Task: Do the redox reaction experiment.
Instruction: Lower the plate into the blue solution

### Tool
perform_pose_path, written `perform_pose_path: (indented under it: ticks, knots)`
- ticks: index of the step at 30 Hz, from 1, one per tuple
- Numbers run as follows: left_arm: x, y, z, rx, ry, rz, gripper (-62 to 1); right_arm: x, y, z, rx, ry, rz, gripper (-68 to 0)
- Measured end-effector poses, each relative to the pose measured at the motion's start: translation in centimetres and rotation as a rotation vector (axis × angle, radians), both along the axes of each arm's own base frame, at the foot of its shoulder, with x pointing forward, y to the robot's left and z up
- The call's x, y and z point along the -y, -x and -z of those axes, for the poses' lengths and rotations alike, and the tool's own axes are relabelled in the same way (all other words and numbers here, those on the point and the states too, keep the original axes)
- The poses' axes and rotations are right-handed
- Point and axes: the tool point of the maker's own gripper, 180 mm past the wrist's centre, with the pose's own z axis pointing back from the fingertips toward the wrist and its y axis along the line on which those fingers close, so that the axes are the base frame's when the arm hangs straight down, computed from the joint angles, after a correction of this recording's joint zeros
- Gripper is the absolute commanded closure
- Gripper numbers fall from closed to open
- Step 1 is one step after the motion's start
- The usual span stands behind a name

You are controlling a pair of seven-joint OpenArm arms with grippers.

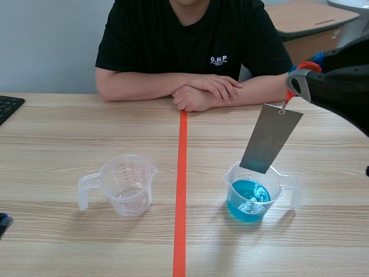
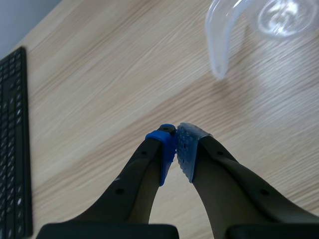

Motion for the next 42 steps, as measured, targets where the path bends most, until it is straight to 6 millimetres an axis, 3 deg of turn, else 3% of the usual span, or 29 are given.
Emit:
perform_pose_path:
  ticks: [6,13,22,33,42]
  knots:
    - [-2.8,2.5,0.4,-0.026,-0.011,-0.151,-4.9,0.0,0.0,1.3,-0.026,0.014,-0.002,-1.7]
    - [-3.0,4.3,1.4,-0.068,0.017,-0.241,-4.9,0.6,-0.3,3.1,-0.052,0.03,0.009,-1.7]
    - [-2.9,4.2,1.4,-0.062,0.02,-0.246,-4.9,1.6,-0.6,6.5,-0.1,0.058,0.025,-1.7]
    - [-2.9,4.1,1.4,-0.058,0.02,-0.245,-4.9,0.4,-1.4,9.1,-0.153,0.045,-0.014,-1.7]
    - [-2.9,4.1,1.4,-0.058,0.02,-0.245,-4.9,0.3,-1.7,9.2,-0.14,0.045,-0.022,-1.7]
